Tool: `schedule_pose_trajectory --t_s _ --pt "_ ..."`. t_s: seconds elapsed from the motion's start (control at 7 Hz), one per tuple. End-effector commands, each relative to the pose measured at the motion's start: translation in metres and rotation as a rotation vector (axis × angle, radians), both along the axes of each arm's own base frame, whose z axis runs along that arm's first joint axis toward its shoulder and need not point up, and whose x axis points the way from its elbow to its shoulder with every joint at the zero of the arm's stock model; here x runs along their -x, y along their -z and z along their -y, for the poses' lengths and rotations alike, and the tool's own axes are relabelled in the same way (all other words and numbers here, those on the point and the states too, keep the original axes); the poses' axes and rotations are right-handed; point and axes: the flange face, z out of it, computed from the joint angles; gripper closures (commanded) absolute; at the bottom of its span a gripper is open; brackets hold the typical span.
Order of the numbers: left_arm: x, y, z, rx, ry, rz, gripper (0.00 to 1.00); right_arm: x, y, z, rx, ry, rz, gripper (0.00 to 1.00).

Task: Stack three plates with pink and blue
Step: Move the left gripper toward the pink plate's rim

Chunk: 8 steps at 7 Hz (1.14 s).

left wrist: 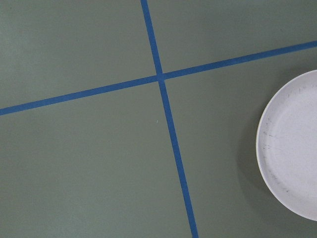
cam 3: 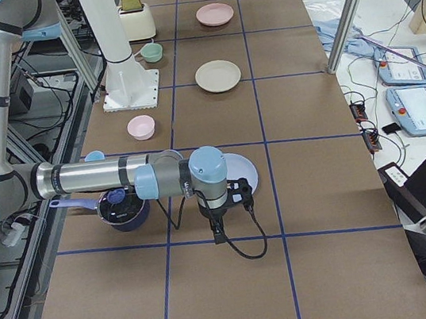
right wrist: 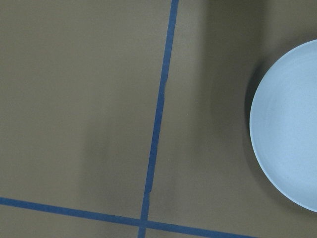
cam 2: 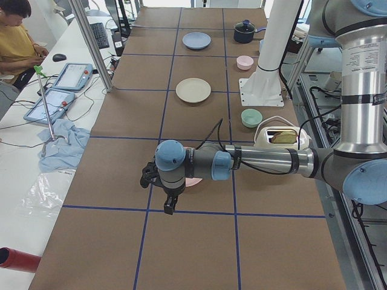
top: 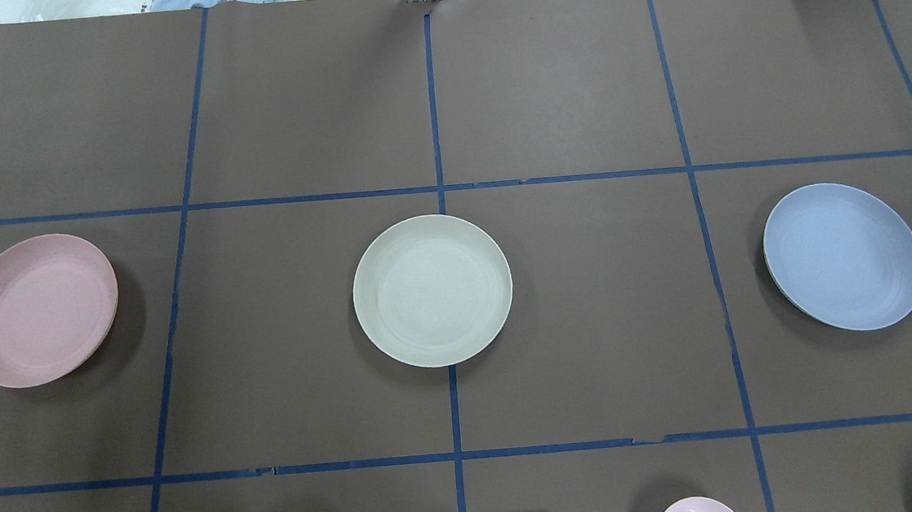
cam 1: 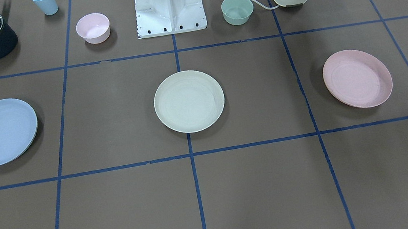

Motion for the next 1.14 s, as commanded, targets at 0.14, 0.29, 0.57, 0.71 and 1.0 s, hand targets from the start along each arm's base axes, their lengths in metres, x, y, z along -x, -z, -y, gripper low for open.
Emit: schedule_pose_trajectory --t_s 0.14,0.29,0.57,0.71,1.0 --pt "-0.001 0.005 0.002 -0.063 -0.003 0.003 0.0 0.0 0.003 -0.001 -0.006 0.0 0.002 0.0" --pt "0.001 0.008 0.004 -0.1 -0.001 0.009 0.0 0.0 0.024 0.001 -0.047 -0.001 0.004 0.0" --pt "0.005 0.006 0.01 -0.199 0.012 0.085 0.0 0.001 0.057 0.009 -0.123 -0.002 0.01 0.0" --pt "0.005 -0.006 0.01 -0.224 0.009 0.079 0.0 0.001 0.084 0.021 -0.254 -0.01 0.02 0.0" --pt "0.005 0.011 0.026 -0.396 0.019 0.085 0.0 0.001 0.089 0.026 -0.339 -0.013 0.017 0.0"
